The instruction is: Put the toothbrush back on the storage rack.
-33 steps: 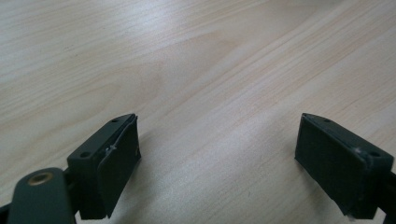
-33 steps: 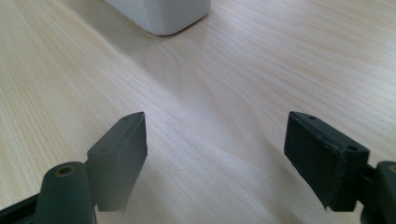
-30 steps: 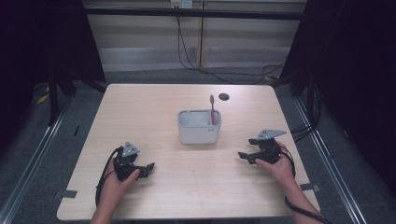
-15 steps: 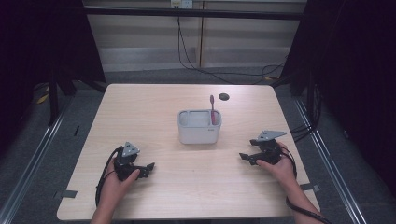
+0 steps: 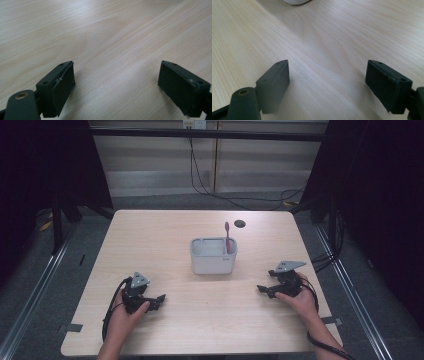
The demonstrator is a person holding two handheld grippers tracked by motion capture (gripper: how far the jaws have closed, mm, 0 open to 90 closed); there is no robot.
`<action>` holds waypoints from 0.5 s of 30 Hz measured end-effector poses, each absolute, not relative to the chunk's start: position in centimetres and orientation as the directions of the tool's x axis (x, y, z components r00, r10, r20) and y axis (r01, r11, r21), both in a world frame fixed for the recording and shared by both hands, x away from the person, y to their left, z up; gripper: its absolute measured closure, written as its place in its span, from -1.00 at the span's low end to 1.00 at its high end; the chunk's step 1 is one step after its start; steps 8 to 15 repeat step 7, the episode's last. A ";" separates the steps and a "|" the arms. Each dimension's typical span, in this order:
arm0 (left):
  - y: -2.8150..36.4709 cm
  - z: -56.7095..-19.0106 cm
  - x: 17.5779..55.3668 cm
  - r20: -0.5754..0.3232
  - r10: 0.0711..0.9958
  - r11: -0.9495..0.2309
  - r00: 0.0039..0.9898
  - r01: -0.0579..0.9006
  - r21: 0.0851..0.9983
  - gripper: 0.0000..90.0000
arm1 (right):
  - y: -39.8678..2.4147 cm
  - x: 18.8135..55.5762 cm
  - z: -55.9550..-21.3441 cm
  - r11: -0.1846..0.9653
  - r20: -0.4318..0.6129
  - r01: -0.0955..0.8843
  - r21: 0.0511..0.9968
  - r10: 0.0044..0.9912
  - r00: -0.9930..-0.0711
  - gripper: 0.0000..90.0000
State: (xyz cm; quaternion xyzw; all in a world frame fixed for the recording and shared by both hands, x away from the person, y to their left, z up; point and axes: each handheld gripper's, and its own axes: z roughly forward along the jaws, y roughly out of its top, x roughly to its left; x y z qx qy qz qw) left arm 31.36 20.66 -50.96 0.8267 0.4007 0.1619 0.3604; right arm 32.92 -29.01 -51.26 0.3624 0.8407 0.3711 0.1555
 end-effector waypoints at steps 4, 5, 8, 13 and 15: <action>20.7 -51.0 31.4 -0.020 0.779 -0.419 0.626 0.546 0.726 -0.70 | -29.1 33.0 -51.3 0.461 0.012 0.497 0.735 0.724 -0.690 -0.59; 20.7 -51.0 31.4 -0.020 0.779 -0.420 0.626 0.546 0.725 -0.70 | -29.1 33.0 -51.3 0.459 0.013 0.499 0.735 0.726 -0.688 -0.59; 20.7 -51.0 31.4 -0.020 0.780 -0.419 0.626 0.546 0.726 -0.70 | -29.1 33.0 -51.3 0.458 0.017 0.503 0.733 0.728 -0.686 -0.60; 20.7 -51.0 31.4 -0.020 0.780 -0.419 0.626 0.546 0.726 -0.70 | -29.1 33.0 -51.3 0.458 0.017 0.503 0.733 0.728 -0.686 -0.60; 20.7 -51.0 31.4 -0.020 0.780 -0.419 0.626 0.546 0.726 -0.70 | -29.1 33.0 -51.3 0.458 0.017 0.503 0.733 0.728 -0.686 -0.60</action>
